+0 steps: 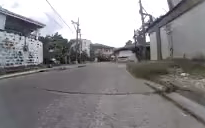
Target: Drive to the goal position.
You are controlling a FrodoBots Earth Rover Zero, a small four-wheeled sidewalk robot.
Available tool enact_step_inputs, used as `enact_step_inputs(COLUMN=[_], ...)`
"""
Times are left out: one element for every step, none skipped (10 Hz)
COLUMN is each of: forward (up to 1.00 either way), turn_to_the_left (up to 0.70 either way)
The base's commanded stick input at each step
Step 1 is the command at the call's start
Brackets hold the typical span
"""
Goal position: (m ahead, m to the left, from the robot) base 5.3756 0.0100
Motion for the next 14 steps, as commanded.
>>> enact_step_inputs(forward=[1.00,1.00,1.00,1.00,1.00,1.00,1.00,1.00,1.00,1.00,1.00,1.00,1.00,1.00], turn_to_the_left=[0.07,0.07,0.06,-0.02,-0.33,-0.33,-0.33,-0.33,0.07,0.07,0.07,0.07,0.07,0.07])
